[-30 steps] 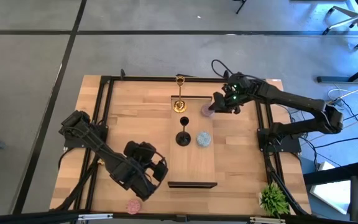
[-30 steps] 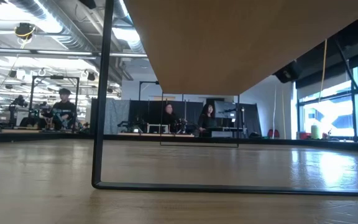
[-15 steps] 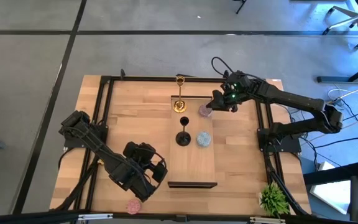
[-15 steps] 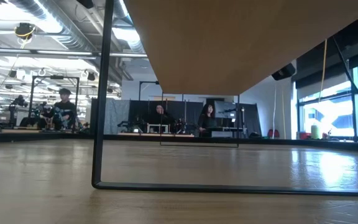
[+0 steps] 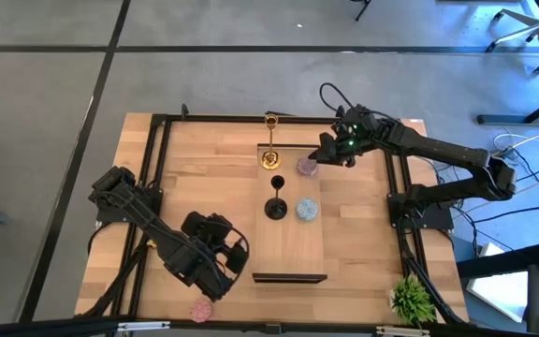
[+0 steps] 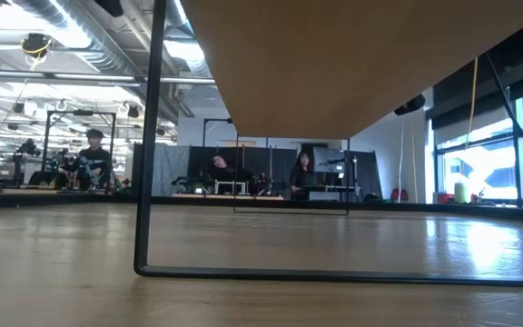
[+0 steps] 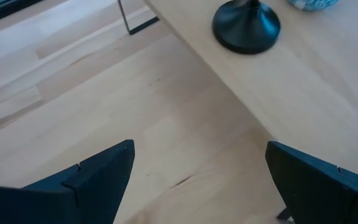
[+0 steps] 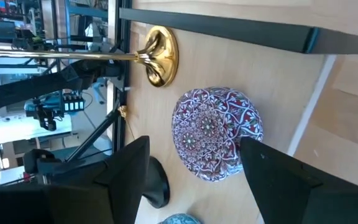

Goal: Pick & Place candle stick holders
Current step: Put the red brown scented candle on the shelf, then put the golden candle holder on the shelf

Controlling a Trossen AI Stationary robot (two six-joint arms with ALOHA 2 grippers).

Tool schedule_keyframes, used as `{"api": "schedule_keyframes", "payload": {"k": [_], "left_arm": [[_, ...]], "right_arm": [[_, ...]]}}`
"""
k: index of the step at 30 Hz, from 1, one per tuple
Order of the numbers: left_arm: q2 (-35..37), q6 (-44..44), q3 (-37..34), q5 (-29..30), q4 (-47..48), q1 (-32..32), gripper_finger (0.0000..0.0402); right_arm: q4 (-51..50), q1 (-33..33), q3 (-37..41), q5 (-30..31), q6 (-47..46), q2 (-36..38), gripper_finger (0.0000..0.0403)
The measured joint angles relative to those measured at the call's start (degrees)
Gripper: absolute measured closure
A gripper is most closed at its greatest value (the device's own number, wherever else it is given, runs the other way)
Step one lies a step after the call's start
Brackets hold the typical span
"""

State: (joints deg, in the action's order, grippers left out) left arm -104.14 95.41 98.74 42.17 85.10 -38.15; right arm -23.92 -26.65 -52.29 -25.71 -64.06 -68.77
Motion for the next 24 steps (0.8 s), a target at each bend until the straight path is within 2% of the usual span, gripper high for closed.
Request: {"api": "schedule_keyframes", "payload": {"k": [8,13,17,20,24], "left_arm": [[0.70,1.34,-0.04,-3.47,5.32,-1.12,0.0041],[2.60,-4.40,-0.04,-7.11,5.10,-1.68,0.0041],[3.94,-7.27,-0.04,-7.43,4.91,-1.86,0.0041],[4.56,-8.59,-0.04,-7.40,4.97,-1.97,0.0041],[4.79,-12.13,-0.04,-8.42,4.77,-1.92,0.0041]], "right_arm": [[1.09,0.27,0.02,-2.06,0.25,2.61,0.0148],[6.32,2.30,0.02,-3.76,-2.83,6.58,0.0148],[11.73,6.43,0.02,-3.99,-6.58,10.22,0.0148],[15.78,11.07,0.02,-1.59,-8.92,12.76,0.0148],[20.87,19.49,0.02,5.54,-9.30,15.27,0.0148]]}}
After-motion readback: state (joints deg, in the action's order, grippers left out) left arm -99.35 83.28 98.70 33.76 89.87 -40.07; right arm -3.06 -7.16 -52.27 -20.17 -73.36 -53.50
